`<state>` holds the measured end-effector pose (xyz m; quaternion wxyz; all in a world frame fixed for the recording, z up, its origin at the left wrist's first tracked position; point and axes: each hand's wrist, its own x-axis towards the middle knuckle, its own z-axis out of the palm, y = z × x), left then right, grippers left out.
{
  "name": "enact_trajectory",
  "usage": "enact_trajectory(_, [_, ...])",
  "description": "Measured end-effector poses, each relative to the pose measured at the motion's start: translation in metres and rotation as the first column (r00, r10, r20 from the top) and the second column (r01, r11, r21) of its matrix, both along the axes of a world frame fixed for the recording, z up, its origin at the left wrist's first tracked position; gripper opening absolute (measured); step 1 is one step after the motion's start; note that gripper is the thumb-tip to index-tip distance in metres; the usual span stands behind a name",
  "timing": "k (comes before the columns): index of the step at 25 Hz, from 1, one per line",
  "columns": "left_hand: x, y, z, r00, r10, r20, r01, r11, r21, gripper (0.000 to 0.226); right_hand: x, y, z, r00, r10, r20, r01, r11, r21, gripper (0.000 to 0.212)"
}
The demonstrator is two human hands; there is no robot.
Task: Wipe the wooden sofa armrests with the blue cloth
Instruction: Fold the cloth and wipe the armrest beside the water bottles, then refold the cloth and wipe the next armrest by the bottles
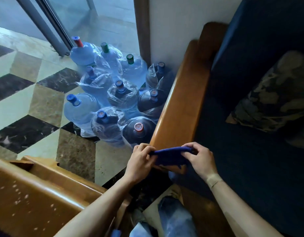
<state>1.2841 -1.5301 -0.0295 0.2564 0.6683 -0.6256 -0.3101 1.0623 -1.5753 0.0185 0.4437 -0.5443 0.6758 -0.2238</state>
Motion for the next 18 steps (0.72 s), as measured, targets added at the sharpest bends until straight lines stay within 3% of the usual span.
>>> enact_trajectory(2, [0.020,0.006,0.039,0.976,0.132,-0.170,-0.140,0.989,-0.037,0.012,0.028,-0.004,0.030,0.994,0.003,0.111,0.005,0.997,-0.072,0.022])
enact_trajectory(5, [0.057,0.010,0.098,0.909,0.256,-0.329,-0.306,0.946,-0.109,0.025,0.071,-0.010,0.077,0.964,0.044,0.261,-0.005,0.989,-0.148,0.019])
enact_trajectory(12, [0.153,0.065,0.209,0.801,0.376,-0.467,-0.553,0.764,-0.334,0.025,0.177,0.009,0.192,0.845,0.283,0.454,-0.128,0.931,-0.342,0.023])
enact_trajectory(18, [0.203,0.133,0.266,0.742,0.505,-0.441,-0.669,0.603,-0.435,0.022,0.249,0.043,0.243,0.708,0.488,0.510,-0.279,0.857,-0.434,0.024])
